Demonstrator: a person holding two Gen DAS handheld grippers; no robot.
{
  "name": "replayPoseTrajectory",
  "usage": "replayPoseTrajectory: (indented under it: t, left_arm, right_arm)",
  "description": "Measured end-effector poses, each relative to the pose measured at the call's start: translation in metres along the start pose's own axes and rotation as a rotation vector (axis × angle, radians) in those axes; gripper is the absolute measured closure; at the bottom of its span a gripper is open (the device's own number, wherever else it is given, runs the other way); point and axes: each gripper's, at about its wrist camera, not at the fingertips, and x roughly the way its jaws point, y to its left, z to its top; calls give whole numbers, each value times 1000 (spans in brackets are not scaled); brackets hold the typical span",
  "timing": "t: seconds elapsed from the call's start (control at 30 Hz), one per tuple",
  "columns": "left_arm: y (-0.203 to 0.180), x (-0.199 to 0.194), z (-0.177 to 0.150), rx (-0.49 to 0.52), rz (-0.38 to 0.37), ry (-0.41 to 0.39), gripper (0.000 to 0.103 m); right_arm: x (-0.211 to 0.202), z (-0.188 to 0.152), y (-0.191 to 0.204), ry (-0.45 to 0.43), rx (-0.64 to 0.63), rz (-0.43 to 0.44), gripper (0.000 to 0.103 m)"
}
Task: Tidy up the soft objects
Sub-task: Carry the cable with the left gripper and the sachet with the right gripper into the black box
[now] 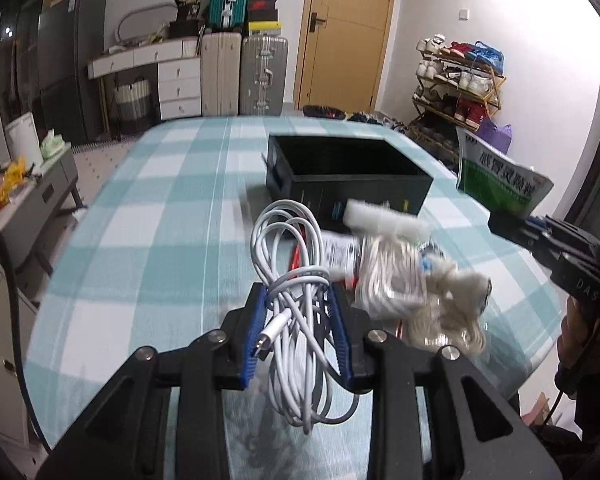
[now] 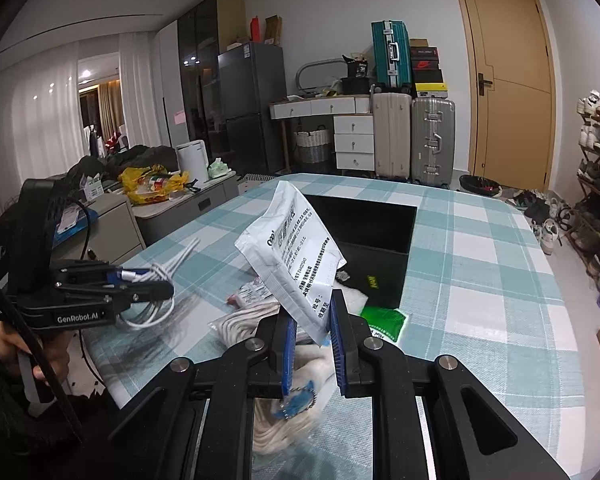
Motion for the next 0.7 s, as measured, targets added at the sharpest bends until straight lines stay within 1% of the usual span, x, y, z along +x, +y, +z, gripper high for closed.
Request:
replayPoseTrajectory:
  t: [0.13, 0.43, 0.7]
  left_arm:
    - [-4, 3, 17, 31, 22, -35, 74]
    - [-9, 8, 60, 61, 29, -95, 74]
    - [-7, 24, 84, 64, 60, -106, 74]
  right_arm:
    - [1, 7, -7, 0, 15, -2, 87]
    - [7, 31, -20, -3, 41, 10, 87]
    - [22, 49, -24, 7, 44, 13, 87]
